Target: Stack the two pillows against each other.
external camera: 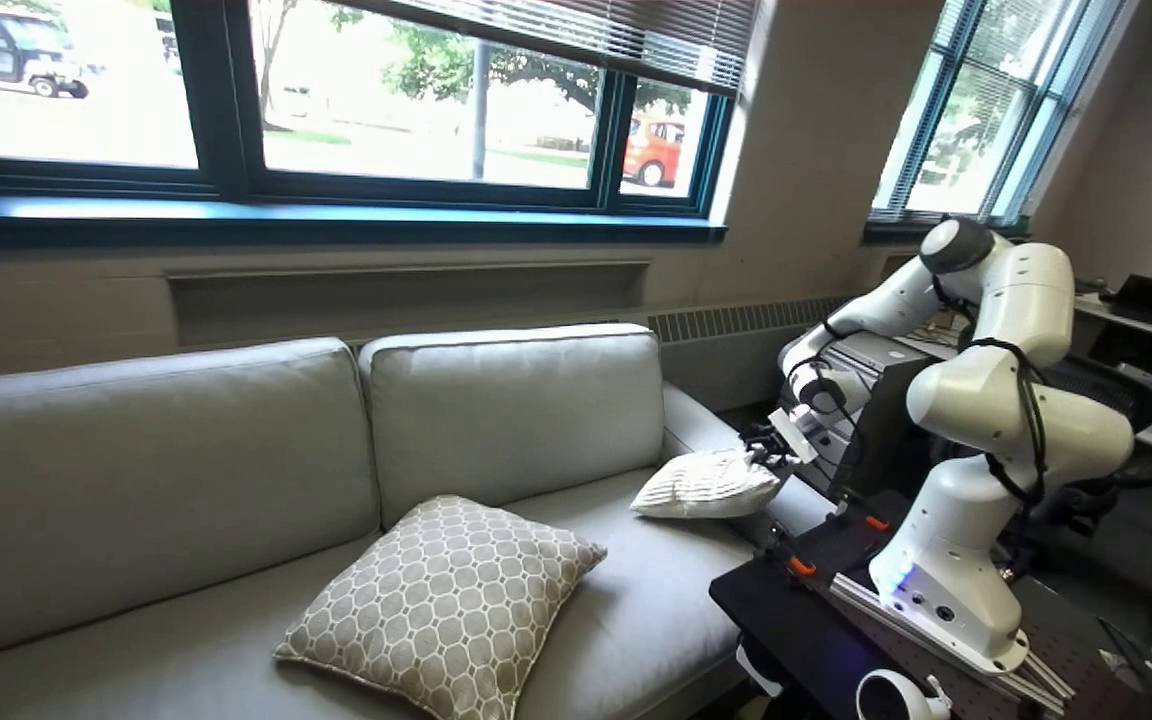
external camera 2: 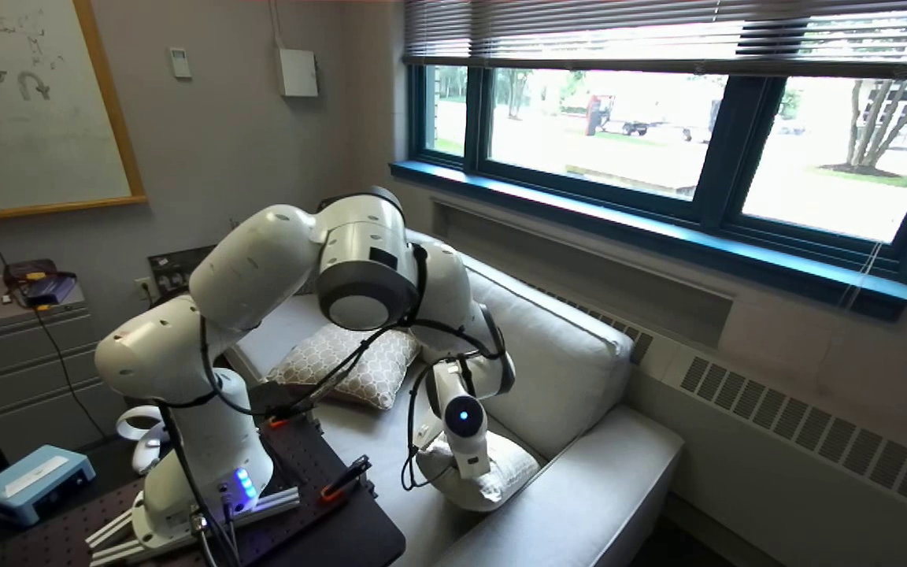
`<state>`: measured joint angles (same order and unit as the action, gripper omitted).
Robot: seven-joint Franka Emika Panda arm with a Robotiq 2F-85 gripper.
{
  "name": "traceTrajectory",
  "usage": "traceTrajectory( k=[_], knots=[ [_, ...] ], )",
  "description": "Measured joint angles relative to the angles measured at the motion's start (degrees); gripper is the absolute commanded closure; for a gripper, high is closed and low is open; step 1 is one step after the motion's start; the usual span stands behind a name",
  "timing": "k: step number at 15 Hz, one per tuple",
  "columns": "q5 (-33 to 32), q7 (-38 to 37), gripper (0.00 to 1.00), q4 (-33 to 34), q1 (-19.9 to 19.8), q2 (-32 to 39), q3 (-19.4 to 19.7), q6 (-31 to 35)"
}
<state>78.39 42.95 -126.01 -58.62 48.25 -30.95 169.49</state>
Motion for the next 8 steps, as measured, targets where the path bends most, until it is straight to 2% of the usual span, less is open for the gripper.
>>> traceTrajectory(
  k=[2, 4, 6, 8],
  knots=[
    [7.57, 8.11, 0.93, -3.67, -8.01, -3.0, -3.1, -0.23],
    [12.62, 13.02, 0.93, -7.03, -13.5, -5.98, -5.15, -1.37],
    [15.98, 15.37, 0.93, -9.48, -16.26, -8.48, -7.13, -2.09],
    [19.23, 16.33, 0.93, -11.17, -16.89, -11.13, -9.92, -1.97]
  ],
)
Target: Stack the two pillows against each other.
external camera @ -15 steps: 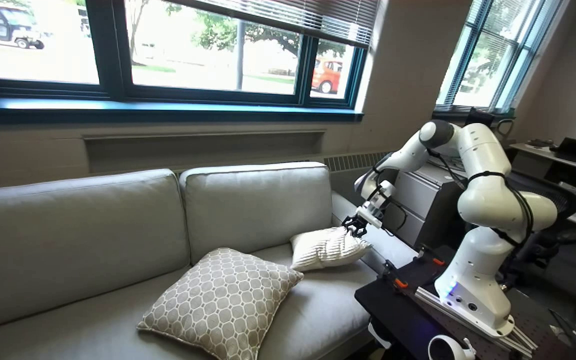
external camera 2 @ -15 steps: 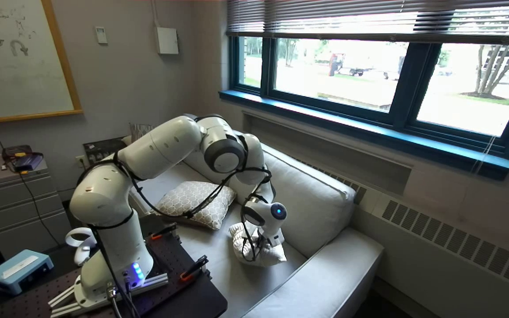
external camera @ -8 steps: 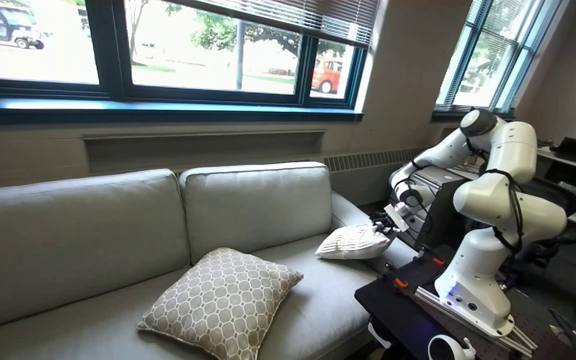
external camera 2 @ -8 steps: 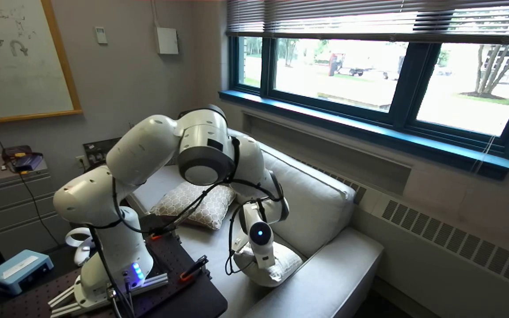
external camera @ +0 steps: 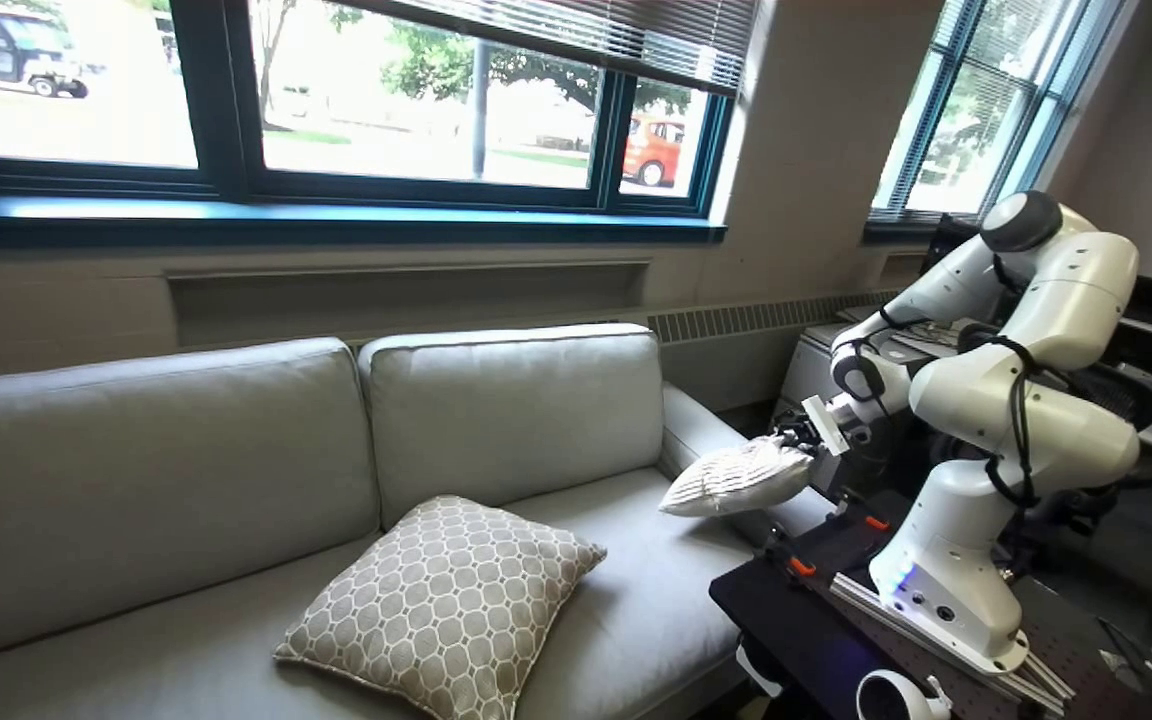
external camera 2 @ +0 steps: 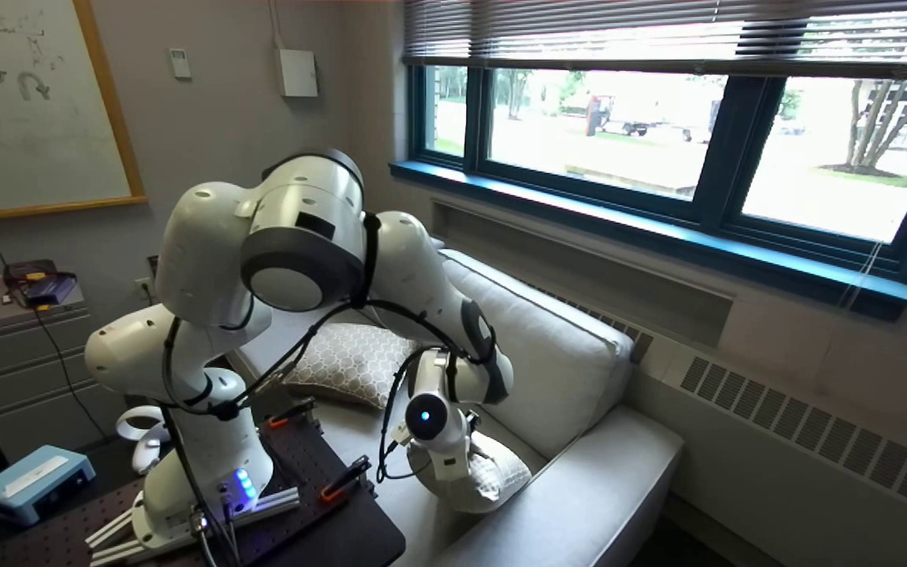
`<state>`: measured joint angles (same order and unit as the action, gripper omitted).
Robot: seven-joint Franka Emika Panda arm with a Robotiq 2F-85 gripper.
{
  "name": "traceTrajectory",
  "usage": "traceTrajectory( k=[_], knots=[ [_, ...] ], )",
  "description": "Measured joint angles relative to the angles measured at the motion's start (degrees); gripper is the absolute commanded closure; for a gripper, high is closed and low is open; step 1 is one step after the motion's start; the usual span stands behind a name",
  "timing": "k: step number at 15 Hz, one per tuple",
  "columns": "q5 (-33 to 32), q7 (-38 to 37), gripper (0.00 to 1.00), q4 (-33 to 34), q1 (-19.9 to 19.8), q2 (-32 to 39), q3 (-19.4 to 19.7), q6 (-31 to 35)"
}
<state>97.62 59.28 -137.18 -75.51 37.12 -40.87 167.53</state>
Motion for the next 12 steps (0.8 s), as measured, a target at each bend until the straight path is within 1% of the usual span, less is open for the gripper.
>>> traceTrajectory(
  k=[3, 6, 8, 9, 11, 12],
  knots=[
    [4.59, -0.03, 0.93, -1.18, 1.0, -4.17, -6.06, 1.84],
    [7.82, -1.47, 0.93, -0.67, 4.11, -8.0, -11.85, 5.79],
    [7.97, -4.04, 0.93, 1.04, 6.89, -9.54, -14.25, 9.29],
    [7.93, -5.36, 0.93, 2.16, 8.23, -9.85, -14.84, 11.05],
    [6.16, -10.37, 0.93, 4.5, 13.76, -11.44, -11.17, 11.86],
    [6.17, -10.95, 0.92, 6.0, 15.03, -11.32, -10.95, 13.93]
  ],
)
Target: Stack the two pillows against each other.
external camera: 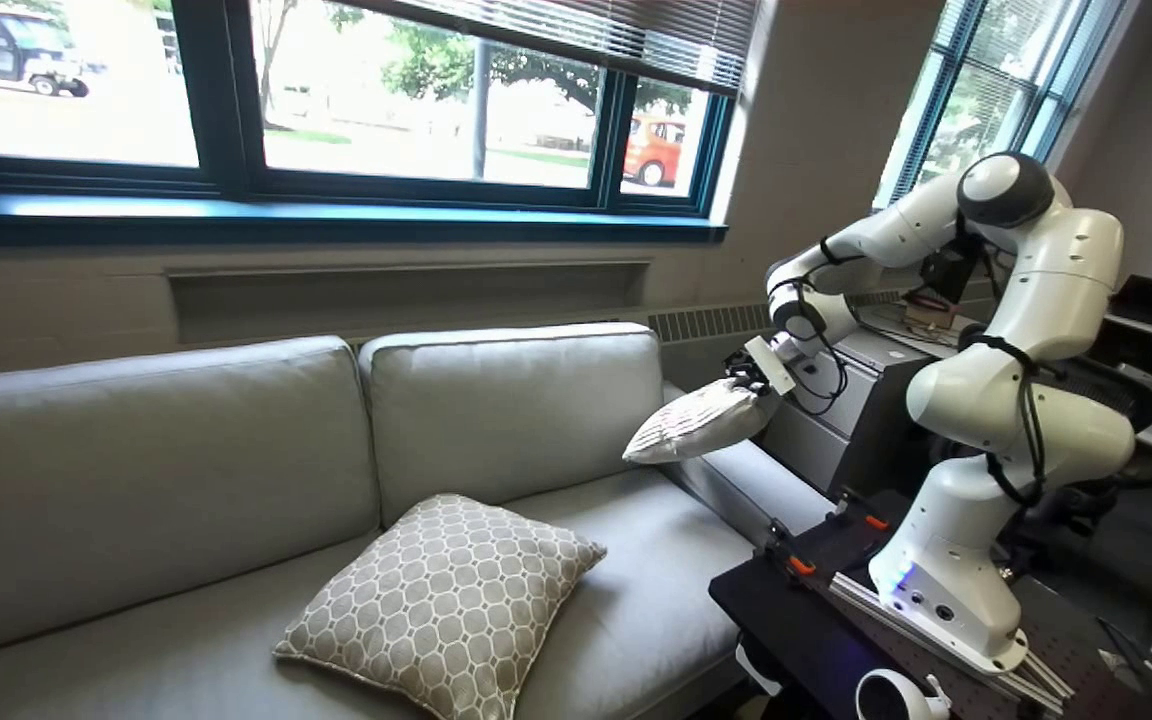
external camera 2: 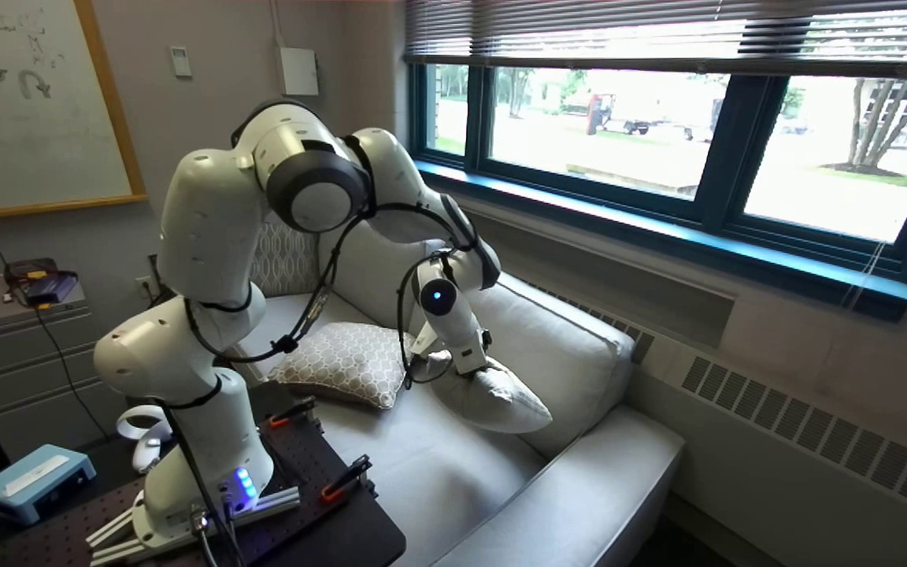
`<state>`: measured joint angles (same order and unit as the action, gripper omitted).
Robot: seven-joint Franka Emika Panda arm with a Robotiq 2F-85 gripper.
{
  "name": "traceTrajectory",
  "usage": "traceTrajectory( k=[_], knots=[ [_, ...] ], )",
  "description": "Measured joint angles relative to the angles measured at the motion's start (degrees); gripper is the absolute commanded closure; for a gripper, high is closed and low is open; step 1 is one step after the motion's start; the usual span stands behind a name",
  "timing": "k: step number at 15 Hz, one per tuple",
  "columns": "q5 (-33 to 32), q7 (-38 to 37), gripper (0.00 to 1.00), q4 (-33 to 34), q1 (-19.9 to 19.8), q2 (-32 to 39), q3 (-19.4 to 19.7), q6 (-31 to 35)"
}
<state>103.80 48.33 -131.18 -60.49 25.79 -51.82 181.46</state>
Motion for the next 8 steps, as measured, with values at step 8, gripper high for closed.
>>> traceTrajectory(
  k=[8],
  knots=[
    [-15.05, -8.71, 0.92, 12.55, 9.6, 10.88, 10.19, 7.14]
  ],
)
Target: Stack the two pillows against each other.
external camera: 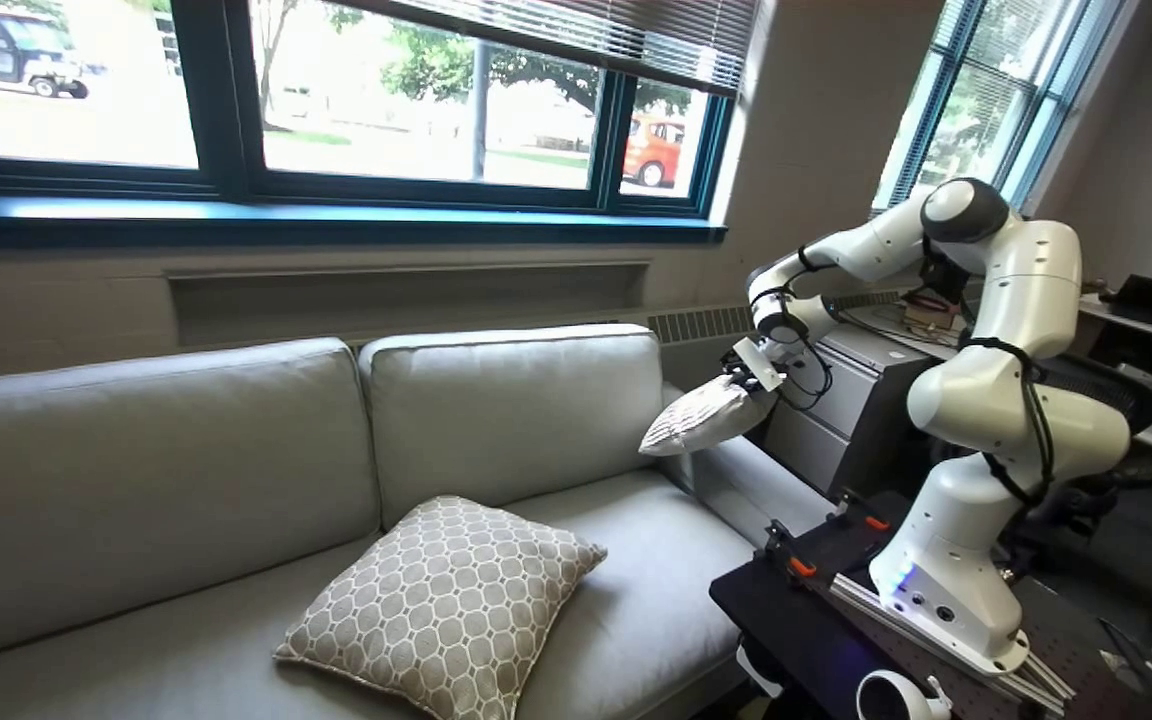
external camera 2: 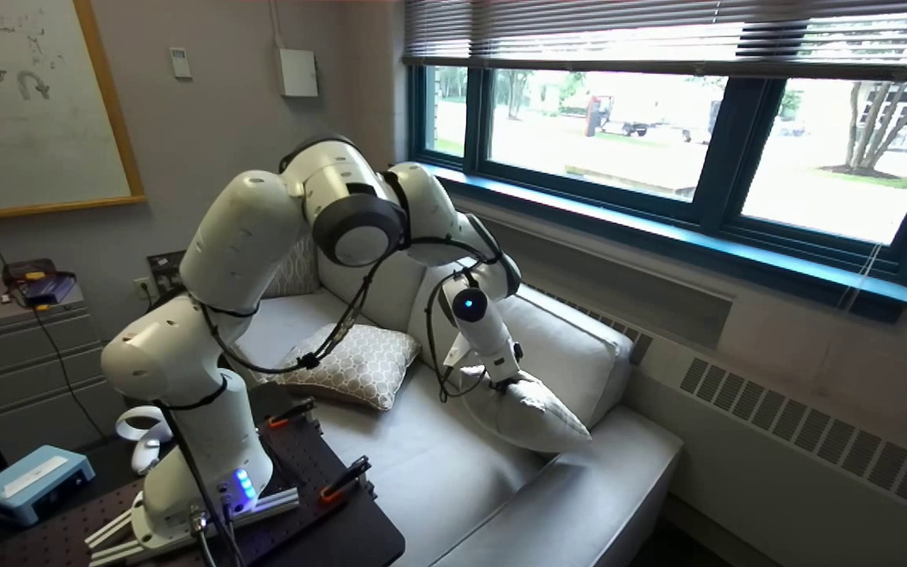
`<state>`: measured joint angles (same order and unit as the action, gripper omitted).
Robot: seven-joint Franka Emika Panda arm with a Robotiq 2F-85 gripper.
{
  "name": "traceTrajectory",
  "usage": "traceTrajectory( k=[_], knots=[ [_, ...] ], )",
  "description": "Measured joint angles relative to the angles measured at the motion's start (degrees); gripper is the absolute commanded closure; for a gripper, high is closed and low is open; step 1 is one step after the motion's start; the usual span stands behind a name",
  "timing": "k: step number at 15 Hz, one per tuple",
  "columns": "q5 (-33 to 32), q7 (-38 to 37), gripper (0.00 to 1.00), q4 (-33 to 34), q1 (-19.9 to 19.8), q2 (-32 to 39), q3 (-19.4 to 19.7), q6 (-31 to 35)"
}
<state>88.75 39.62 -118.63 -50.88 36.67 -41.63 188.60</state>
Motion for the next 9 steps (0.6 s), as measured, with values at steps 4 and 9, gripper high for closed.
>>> traceTrajectory(
  k=[4, 9],
  knots=[
    [-5.32, -2.06, 0.93, 5.17, 5.98, 6.49, 4.85, 0.78],
    [-9.72, -7.79, 0.93, 9.68, 17.97, 15.26, 16.24, -0.27]
  ],
)
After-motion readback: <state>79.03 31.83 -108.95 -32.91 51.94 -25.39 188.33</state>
